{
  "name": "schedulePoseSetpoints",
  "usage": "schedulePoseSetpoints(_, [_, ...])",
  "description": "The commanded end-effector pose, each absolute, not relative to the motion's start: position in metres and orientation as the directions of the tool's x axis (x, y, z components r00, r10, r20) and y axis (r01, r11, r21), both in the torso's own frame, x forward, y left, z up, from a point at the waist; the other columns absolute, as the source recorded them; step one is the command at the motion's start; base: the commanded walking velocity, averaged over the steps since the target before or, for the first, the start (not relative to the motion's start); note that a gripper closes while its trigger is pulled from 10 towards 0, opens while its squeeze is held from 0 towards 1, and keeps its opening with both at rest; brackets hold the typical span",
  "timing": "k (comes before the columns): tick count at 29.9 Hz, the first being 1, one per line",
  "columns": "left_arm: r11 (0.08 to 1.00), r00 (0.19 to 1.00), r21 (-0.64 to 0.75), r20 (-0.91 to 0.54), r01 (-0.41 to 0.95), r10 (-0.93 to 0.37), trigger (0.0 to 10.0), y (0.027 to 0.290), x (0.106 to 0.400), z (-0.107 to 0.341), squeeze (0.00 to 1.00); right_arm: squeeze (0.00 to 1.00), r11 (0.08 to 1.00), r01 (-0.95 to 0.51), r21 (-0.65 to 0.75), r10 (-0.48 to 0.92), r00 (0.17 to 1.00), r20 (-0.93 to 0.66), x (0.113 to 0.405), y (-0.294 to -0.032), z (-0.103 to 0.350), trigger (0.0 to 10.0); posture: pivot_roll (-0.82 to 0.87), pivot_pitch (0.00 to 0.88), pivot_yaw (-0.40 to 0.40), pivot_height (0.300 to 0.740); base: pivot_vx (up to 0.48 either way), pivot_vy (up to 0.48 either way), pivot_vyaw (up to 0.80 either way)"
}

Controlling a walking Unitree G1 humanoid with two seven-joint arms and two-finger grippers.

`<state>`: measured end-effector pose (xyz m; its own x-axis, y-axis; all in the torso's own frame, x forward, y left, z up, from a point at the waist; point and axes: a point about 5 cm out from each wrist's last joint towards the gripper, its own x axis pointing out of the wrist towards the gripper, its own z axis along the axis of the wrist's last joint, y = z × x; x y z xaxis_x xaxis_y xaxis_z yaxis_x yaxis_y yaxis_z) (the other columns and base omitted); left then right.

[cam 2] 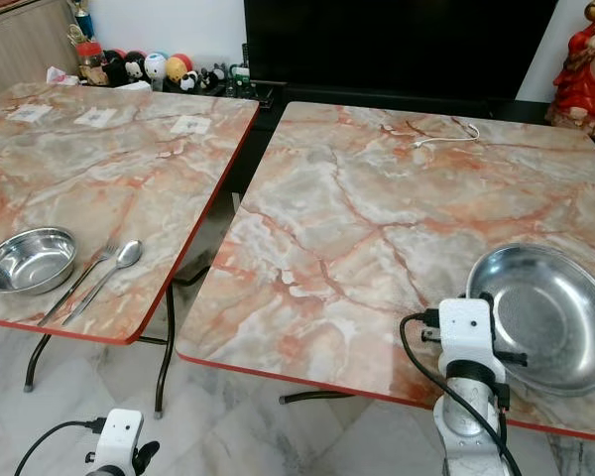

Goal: Setting the table

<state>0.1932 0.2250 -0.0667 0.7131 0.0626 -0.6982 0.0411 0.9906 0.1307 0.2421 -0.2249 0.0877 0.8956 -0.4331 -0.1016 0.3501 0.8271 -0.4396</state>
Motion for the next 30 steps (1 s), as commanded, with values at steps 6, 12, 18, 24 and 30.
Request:
schedulePoseSetpoints(6, [0.991,0.700,0.132,-0.711,0.036,0.069,10.0,0.227,0.190,-0.068,0.00,0.00,0.836,0.337,-0.434,-0.436,0.887,-0.151,0.240,-0.227,0.084,10.0,0.03,0.000,-0.041,0.740,0.000,0.000,0.00])
schedulePoseSetpoints(12, [0.990,0.699,0.135,-0.711,0.037,0.070,10.0,0.229,0.190,-0.068,0.00,0.00,0.859,0.292,-0.420,-0.376,0.917,-0.131,0.247,-0.220,0.087,10.0,0.03,0.000,-0.041,0.740,0.000,0.000,0.00])
schedulePoseSetpoints(18, [0.990,0.699,0.135,-0.711,0.040,0.069,10.0,0.228,0.191,-0.068,0.00,0.00,0.861,0.261,-0.437,-0.363,0.917,-0.167,0.253,-0.224,0.080,10.0,0.04,0.000,-0.041,0.740,0.000,0.000,0.00])
schedulePoseSetpoints(24, [0.990,0.700,0.135,-0.710,0.033,0.073,10.0,0.228,0.191,-0.068,0.00,0.00,0.858,0.242,-0.454,-0.363,0.910,-0.199,0.254,-0.227,0.074,10.0,0.04,0.000,-0.046,0.740,0.000,0.000,0.00])
schedulePoseSetpoints(30, [0.990,0.698,0.134,-0.713,0.033,0.073,10.0,0.227,0.189,-0.069,0.00,0.00,0.872,0.215,-0.439,-0.329,0.923,-0.201,0.254,-0.220,0.072,10.0,0.04,0.000,-0.046,0.740,0.000,0.000,0.00])
